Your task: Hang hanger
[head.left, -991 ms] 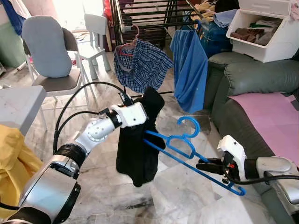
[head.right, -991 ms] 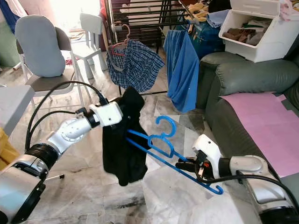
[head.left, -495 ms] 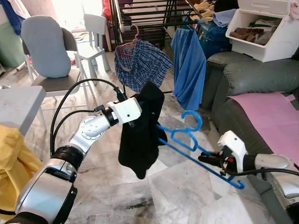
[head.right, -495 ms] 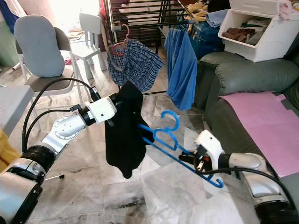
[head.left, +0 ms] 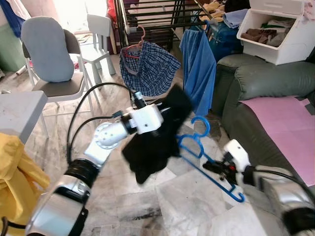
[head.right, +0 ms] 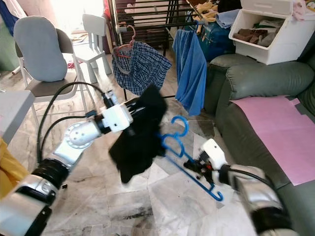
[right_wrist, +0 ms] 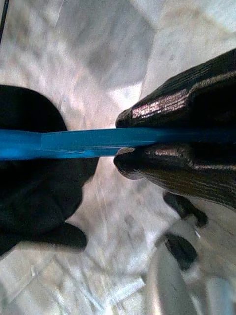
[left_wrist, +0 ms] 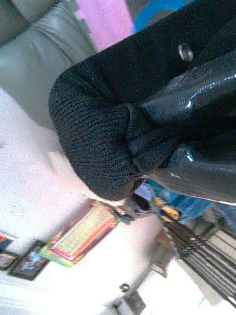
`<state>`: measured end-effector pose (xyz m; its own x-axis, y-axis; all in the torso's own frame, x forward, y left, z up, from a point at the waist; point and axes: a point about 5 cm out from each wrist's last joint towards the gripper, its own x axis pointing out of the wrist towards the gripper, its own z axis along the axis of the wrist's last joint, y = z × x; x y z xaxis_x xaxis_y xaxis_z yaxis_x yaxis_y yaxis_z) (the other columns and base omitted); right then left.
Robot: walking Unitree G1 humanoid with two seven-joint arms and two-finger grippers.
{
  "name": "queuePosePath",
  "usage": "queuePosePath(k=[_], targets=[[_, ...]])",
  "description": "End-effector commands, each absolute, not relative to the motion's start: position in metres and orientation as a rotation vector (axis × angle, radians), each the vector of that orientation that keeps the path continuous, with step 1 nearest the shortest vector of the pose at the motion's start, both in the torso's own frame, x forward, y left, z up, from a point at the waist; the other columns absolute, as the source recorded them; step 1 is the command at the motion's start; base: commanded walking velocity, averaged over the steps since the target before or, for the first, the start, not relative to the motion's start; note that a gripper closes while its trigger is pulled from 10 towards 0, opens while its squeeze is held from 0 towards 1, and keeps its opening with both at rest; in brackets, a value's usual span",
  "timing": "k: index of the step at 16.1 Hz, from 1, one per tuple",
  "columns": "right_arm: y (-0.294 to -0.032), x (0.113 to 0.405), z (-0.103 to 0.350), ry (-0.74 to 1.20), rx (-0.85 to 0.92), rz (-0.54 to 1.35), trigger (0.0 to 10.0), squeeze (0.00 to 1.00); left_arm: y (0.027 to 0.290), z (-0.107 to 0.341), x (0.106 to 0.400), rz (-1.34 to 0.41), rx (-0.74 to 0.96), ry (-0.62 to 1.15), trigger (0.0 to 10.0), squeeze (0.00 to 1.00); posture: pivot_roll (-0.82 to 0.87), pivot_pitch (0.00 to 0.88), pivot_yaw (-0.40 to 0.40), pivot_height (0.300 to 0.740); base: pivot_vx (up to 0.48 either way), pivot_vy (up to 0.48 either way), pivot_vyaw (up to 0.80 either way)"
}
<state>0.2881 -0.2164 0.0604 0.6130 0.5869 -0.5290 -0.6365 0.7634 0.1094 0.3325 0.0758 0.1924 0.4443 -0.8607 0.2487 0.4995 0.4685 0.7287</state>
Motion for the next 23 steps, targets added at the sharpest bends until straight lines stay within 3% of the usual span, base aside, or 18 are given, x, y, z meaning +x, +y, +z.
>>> queuePosePath(k=[1, 5, 9, 11, 13, 15, 19, 21, 23], targets=[[-0.224, 0.294, 0.059, 0.576, -0.067, 0.588, 10.0, 0.00, 0.076, 0.213, 0.332, -0.884, 0.578, -0.729, 10.0, 0.00, -0.09, 0.000, 0.022, 0.740, 0.000, 0.000, 0.00], [-0.234, 0.310, 0.056, 0.507, 0.028, 0.307, 10.0, 0.00, 0.090, 0.235, 0.341, -0.771, 0.471, -0.715, 10.0, 0.00, -0.08, 0.000, 0.021, 0.740, 0.000, 0.000, 0.00], [-0.209, 0.320, 0.078, 0.396, 0.075, 0.432, 10.0, 0.00, 0.093, 0.205, 0.336, -0.771, 0.499, -0.614, 10.0, 0.00, -0.10, 0.000, 0.030, 0.740, 0.000, 0.000, 0.00], [-0.221, 0.325, 0.078, 0.399, 0.122, 0.325, 10.0, 0.00, 0.088, 0.205, 0.331, -0.767, 0.463, -0.618, 10.0, 0.00, -0.09, 0.000, 0.027, 0.740, 0.000, 0.000, 0.00], [-0.243, 0.337, 0.089, 0.332, 0.335, 0.086, 10.0, 0.00, 0.079, 0.200, 0.323, -0.796, 0.421, -0.610, 10.0, 0.00, -0.09, 0.000, 0.025, 0.740, 0.000, 0.000, 0.00], [-0.251, 0.351, 0.115, 0.190, 0.559, -0.029, 10.0, 0.00, 0.067, 0.185, 0.310, -0.867, 0.401, -0.577, 10.0, 0.00, -0.09, 0.000, 0.023, 0.740, 0.000, 0.000, 0.00], [-0.254, 0.368, 0.139, 0.059, 0.710, -0.164, 10.0, 0.00, 0.056, 0.171, 0.295, -0.921, 0.283, -0.474, 10.0, 0.00, -0.08, 0.000, 0.005, 0.740, 0.000, 0.000, 0.00], [-0.238, 0.379, 0.154, 0.026, 0.783, -0.118, 10.0, 0.00, 0.055, 0.156, 0.287, -0.965, 0.274, -0.391, 10.0, 0.00, -0.08, 0.000, -0.001, 0.740, 0.000, 0.000, 0.00], [-0.200, 0.387, 0.170, 0.027, 0.783, 0.069, 10.0, 0.00, 0.055, 0.141, 0.281, -1.000, 0.299, -0.314, 10.0, 0.00, -0.08, 0.000, -0.008, 0.740, 0.000, 0.000, 0.00]])
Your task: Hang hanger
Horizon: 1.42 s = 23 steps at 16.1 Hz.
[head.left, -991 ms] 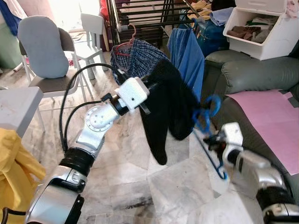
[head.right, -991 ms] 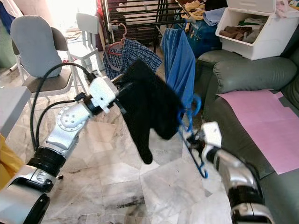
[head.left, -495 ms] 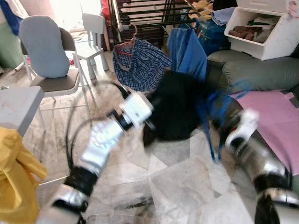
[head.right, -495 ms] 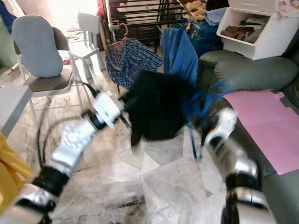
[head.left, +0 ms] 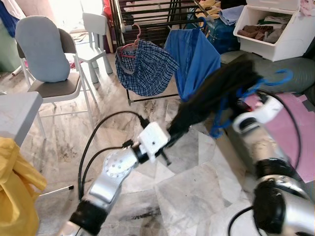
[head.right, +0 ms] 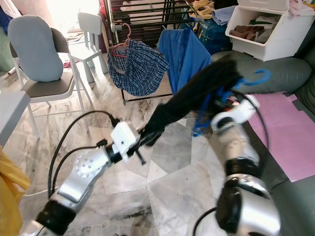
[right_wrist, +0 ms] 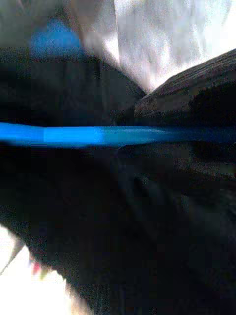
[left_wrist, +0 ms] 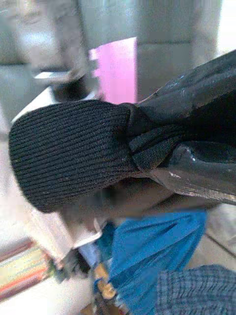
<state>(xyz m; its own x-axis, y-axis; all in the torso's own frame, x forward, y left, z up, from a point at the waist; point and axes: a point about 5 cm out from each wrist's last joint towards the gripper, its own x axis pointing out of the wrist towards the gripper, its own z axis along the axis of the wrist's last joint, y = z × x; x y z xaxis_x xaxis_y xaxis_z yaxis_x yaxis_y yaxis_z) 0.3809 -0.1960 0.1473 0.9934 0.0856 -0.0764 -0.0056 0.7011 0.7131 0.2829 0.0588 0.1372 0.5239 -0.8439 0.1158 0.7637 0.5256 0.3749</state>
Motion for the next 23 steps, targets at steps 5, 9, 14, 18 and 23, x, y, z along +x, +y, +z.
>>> queuePosePath(k=[5, 9, 14, 18, 23], targets=[[-0.146, 0.377, 0.193, -0.039, 0.652, 0.461, 10.0, 0.00, 0.054, 0.120, 0.270, -1.060, 0.368, -0.232, 10.0, 0.00, -0.09, 0.000, -0.017, 0.740, 0.000, 0.000, 0.00], [-0.155, 0.369, 0.179, -0.059, 0.377, 0.408, 10.0, 0.00, 0.048, 0.120, 0.271, -1.070, 0.324, -0.220, 10.0, 0.88, -0.10, 0.000, -0.010, 0.740, 0.000, 0.000, 0.00], [-0.150, 0.363, 0.166, -0.062, 0.275, 0.414, 10.0, 0.00, 0.046, 0.114, 0.269, -1.035, 0.033, -0.091, 10.0, 1.00, -0.09, 0.000, -0.008, 0.740, 0.000, 0.000, 0.00], [-0.150, 0.365, 0.163, -0.084, 0.212, 0.402, 10.0, 0.00, 0.048, 0.111, 0.268, -1.008, -0.023, -0.069, 10.0, 1.00, -0.08, 0.000, -0.012, 0.740, 0.000, 0.000, 0.00], [-0.148, 0.363, 0.157, -0.098, 0.161, 0.391, 10.0, 0.00, 0.056, 0.112, 0.268, -0.932, 0.087, -0.120, 10.0, 1.00, -0.08, 0.000, -0.012, 0.740, 0.000, 0.000, 0.00]])
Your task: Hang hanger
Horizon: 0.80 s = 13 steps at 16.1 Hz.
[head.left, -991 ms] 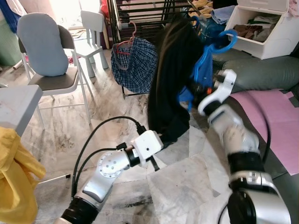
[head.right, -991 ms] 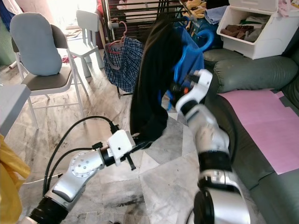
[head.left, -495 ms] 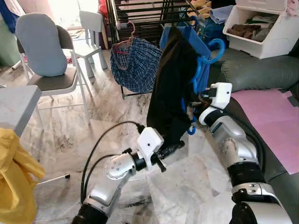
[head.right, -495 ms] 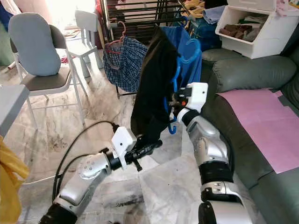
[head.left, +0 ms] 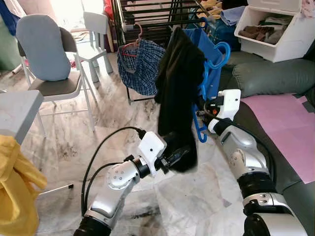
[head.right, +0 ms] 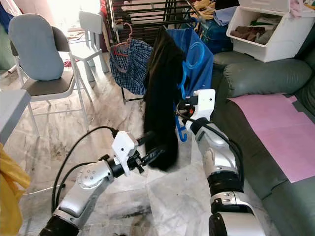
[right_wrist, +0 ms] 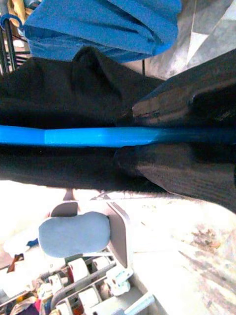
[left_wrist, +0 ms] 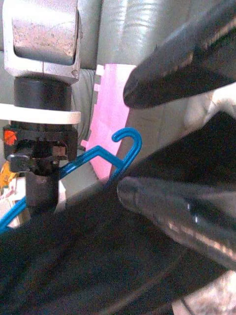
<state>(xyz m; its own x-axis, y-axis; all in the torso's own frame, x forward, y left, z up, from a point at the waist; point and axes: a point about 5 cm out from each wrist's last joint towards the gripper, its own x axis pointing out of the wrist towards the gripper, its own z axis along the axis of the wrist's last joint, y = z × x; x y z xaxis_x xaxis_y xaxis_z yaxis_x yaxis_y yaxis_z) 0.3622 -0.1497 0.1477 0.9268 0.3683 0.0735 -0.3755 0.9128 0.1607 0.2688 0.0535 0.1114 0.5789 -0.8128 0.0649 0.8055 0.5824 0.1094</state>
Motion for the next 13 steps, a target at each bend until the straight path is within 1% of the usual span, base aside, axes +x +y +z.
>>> queuePosePath(k=[1, 4, 5, 7, 9, 10, 13], targets=[[-0.148, 0.363, 0.157, -0.105, 0.141, 0.393, 10.0, 0.00, 0.058, 0.110, 0.266, -0.944, 0.099, -0.109, 10.0, 1.00, -0.08, 0.000, -0.013, 0.740, 0.000, 0.000, 0.00], [-0.144, 0.360, 0.156, -0.126, 0.050, 0.462, 10.0, 0.00, 0.066, 0.114, 0.264, -0.937, 0.097, -0.113, 10.0, 1.00, -0.08, 0.000, -0.012, 0.740, 0.000, 0.000, 0.00], [-0.140, 0.352, 0.152, -0.132, -0.033, 0.554, 10.0, 0.00, 0.080, 0.122, 0.272, -0.859, 0.149, -0.164, 10.0, 1.00, -0.07, 0.000, -0.016, 0.740, 0.000, 0.000, 0.00], [-0.140, 0.342, 0.143, -0.120, -0.092, 0.652, 10.0, 0.00, 0.092, 0.134, 0.283, -0.766, 0.178, -0.217, 10.0, 1.00, -0.07, 0.000, -0.021, 0.740, 0.000, 0.000, 0.00], [-0.148, 0.332, 0.136, -0.109, -0.148, 0.699, 10.0, 0.00, 0.101, 0.145, 0.291, -0.717, 0.228, -0.262, 10.0, 1.00, -0.07, 0.000, -0.021, 0.740, 0.000, 0.000, 0.00], [-0.153, 0.330, 0.134, -0.112, -0.164, 0.696, 10.0, 0.00, 0.103, 0.148, 0.292, -0.720, 0.250, -0.274, 10.0, 1.00, -0.07, 0.000, -0.021, 0.740, 0.000, 0.000, 0.00], [-0.164, 0.320, 0.127, -0.085, -0.165, 0.758, 10.0, 0.00, 0.111, 0.162, 0.294, -0.757, 0.409, -0.344, 10.0, 1.00, -0.07, 0.000, -0.018, 0.740, 0.000, 0.000, 0.00]])
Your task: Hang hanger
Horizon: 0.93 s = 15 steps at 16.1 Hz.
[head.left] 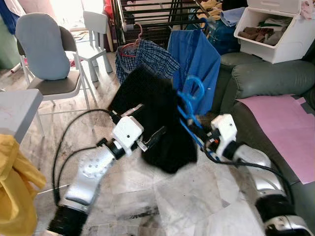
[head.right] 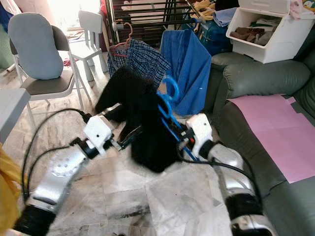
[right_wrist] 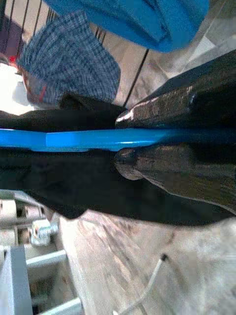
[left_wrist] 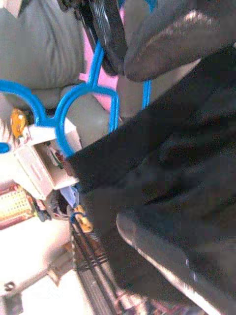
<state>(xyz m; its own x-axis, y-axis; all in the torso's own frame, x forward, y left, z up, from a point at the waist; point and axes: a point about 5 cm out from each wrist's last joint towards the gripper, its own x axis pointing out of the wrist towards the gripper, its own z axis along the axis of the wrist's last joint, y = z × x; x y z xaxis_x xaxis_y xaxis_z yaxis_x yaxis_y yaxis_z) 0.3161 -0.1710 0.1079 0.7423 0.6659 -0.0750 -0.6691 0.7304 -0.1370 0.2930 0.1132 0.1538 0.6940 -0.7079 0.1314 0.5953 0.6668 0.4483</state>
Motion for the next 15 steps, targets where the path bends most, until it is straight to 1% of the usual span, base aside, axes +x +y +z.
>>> queuePosePath(k=[1, 2, 3, 4, 7, 10, 12, 13, 15], targets=[[-0.165, 0.315, 0.125, -0.085, -0.157, 0.792, 10.0, 0.00, 0.115, 0.165, 0.296, -0.758, 0.452, -0.356, 10.0, 1.00, -0.06, 0.000, -0.017, 0.740, 0.000, 0.000, 0.00], [-0.166, 0.308, 0.121, -0.059, -0.163, 0.861, 10.0, 0.00, 0.121, 0.166, 0.299, -0.774, 0.516, -0.361, 10.0, 1.00, -0.06, 0.000, -0.018, 0.740, 0.000, 0.000, 0.00], [-0.166, 0.306, 0.120, -0.054, -0.170, 0.876, 10.0, 0.00, 0.123, 0.166, 0.299, -0.778, 0.532, -0.362, 10.0, 1.00, -0.06, 0.000, -0.018, 0.740, 0.000, 0.000, 0.00], [-0.167, 0.300, 0.117, -0.035, -0.196, 0.938, 10.0, 0.00, 0.130, 0.163, 0.301, -0.810, 0.626, -0.359, 10.0, 1.00, -0.06, 0.000, -0.018, 0.740, 0.000, 0.000, 0.00], [-0.172, 0.292, 0.117, -0.014, -0.261, 1.039, 10.0, 0.00, 0.143, 0.150, 0.300, -0.898, 0.765, -0.301, 10.0, 1.00, -0.06, 0.000, -0.010, 0.740, 0.000, 0.000, 0.00], [-0.186, 0.290, 0.120, -0.003, -0.346, 1.062, 10.0, 0.00, 0.155, 0.139, 0.300, -0.950, 0.823, -0.248, 10.0, 1.00, -0.06, 0.000, 0.000, 0.740, 0.000, 0.000, 0.00], [-0.191, 0.288, 0.119, 0.006, -0.385, 1.075, 10.0, 0.00, 0.160, 0.136, 0.302, -0.952, 0.854, -0.224, 10.0, 1.00, -0.06, 0.000, 0.001, 0.740, 0.000, 0.000, 0.00], [-0.195, 0.286, 0.119, 0.010, -0.425, 1.087, 10.0, 0.00, 0.162, 0.136, 0.304, -0.967, 0.874, -0.220, 10.0, 1.00, -0.06, 0.000, 0.003, 0.740, 0.000, 0.000, 0.00], [-0.197, 0.286, 0.118, 0.009, -0.442, 1.080, 10.0, 0.00, 0.166, 0.144, 0.311, -0.976, 0.876, -0.229, 10.0, 1.00, -0.07, 0.000, 0.009, 0.740, 0.000, 0.000, 0.00]])
